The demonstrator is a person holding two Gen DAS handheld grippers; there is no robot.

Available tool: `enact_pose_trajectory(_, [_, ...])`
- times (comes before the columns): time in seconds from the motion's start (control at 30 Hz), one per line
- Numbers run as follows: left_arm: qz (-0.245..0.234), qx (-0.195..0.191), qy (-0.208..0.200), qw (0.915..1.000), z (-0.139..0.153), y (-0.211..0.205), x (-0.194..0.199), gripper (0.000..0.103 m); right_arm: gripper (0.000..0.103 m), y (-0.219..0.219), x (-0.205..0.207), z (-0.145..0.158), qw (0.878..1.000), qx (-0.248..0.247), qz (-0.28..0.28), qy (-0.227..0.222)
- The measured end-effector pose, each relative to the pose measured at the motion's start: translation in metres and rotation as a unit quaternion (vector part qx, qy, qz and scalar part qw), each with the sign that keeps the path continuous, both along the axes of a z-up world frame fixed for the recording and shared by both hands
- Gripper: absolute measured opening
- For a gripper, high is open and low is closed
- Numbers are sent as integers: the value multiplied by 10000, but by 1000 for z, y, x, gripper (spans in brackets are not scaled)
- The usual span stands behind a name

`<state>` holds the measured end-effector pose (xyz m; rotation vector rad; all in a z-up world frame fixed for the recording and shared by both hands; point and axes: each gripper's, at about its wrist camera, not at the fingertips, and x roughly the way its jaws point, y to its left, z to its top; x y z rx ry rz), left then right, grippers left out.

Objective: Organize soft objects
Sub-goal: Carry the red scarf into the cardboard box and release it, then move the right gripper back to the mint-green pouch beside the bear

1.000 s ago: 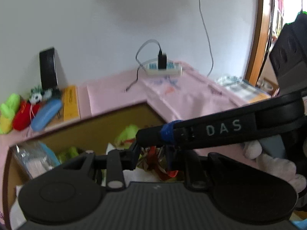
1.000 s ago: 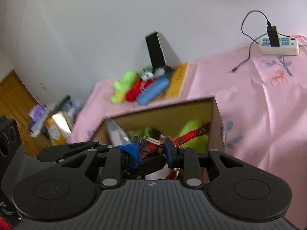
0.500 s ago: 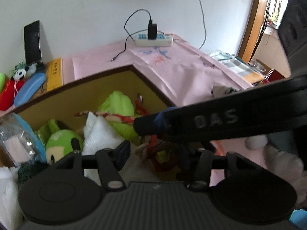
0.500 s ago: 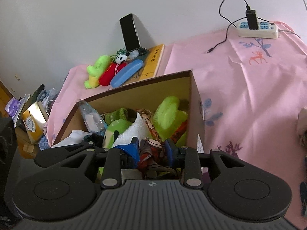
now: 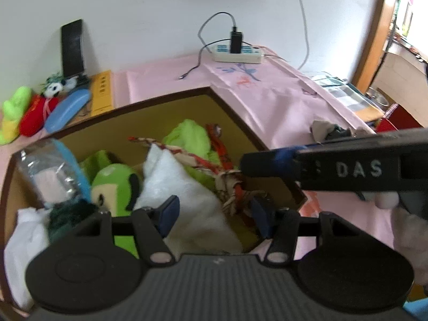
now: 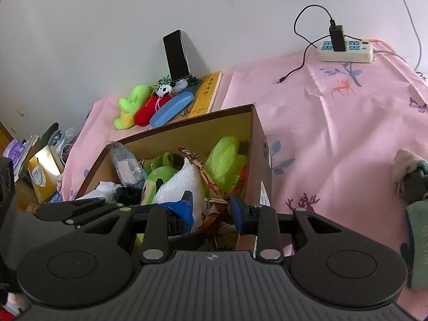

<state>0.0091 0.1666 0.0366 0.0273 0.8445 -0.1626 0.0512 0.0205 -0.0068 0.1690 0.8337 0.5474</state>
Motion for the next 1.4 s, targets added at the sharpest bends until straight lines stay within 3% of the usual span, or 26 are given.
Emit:
enact_pose_trajectory(0.27, [497,268,98,9984,9,1,-8,58,14,5,-19,6,9987,-393,-45,-310])
enact_pose_trajectory(0.53, [677,617,107,9957,15,-9,-23,58,14,-3,-34,7,9985,-450,-136,-287])
enact_pose_trajectory(1.0, [839,873,21,9926,25,-33,-39,58,14,-17,-54,15,9979,-460,-84,-445])
enact_pose_trajectory(1.4, [747,944,66,9927,26,-74,-37,58,14,-55,-51,13,9989,-350,-142,-280])
